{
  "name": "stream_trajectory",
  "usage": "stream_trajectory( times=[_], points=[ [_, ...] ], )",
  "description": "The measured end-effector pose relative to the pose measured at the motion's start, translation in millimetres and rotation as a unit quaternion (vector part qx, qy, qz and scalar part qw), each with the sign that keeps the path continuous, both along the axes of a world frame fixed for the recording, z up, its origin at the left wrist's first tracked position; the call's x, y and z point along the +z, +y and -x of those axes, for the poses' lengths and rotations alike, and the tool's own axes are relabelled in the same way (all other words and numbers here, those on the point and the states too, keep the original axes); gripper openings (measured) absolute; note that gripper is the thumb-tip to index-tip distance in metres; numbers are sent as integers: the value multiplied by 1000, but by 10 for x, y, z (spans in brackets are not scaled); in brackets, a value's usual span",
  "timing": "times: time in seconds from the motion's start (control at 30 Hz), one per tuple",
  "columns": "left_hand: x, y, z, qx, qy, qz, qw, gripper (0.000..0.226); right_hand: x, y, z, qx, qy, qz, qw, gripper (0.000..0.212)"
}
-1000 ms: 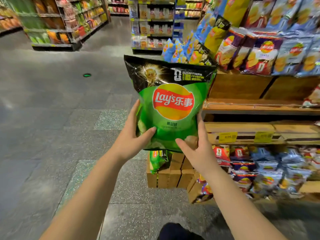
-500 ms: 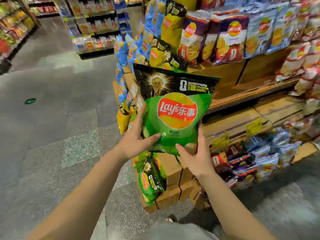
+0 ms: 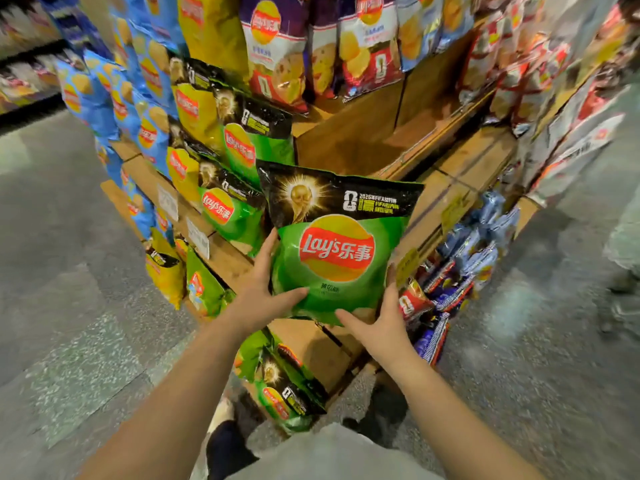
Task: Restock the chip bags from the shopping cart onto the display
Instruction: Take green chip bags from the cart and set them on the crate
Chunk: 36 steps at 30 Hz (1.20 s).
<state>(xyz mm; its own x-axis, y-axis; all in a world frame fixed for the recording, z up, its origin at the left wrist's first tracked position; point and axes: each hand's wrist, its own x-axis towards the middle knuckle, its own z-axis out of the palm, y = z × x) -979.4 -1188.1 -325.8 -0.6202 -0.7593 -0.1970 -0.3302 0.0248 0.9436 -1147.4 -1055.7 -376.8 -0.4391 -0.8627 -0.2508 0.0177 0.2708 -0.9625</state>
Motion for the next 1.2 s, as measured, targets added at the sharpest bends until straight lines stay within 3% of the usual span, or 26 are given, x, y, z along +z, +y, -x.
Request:
stream_trajectory(
  times=[0.17, 0.37, 0.5, 0.73, 0.9, 0.97, 1.2],
  points=[
    [-322, -535, 88, -52, -47, -51, 996, 98, -264, -284, -208, -70, -1, -48, 996, 103],
    [-617, -1105, 188, -165, -105, -124, 973, 93, -449, -647, -628, -202, -34, -99, 974, 115],
    [-720, -1421, 286, -233, -133, -99, 958, 79, -572, -939, -755, -276, -18, -140, 951, 118],
    [-1120, -1708, 308, -262, -139, -86, 951, 54, -914, -1223, -914, -330, -3, -187, 925, 126],
    [-1510, -1816, 237, -289, -192, -99, 933, 68, -1026, -1248, -965, -325, -15, -224, 919, 125],
    [-1507, -1779, 242, -295, -203, -91, 929, 64, -1081, -1218, -942, -322, -6, -231, 918, 124],
    [-1465, -1701, 148, -308, -169, -89, 932, 89, -1187, -1141, -978, -296, 9, -283, 912, 122]
  ],
)
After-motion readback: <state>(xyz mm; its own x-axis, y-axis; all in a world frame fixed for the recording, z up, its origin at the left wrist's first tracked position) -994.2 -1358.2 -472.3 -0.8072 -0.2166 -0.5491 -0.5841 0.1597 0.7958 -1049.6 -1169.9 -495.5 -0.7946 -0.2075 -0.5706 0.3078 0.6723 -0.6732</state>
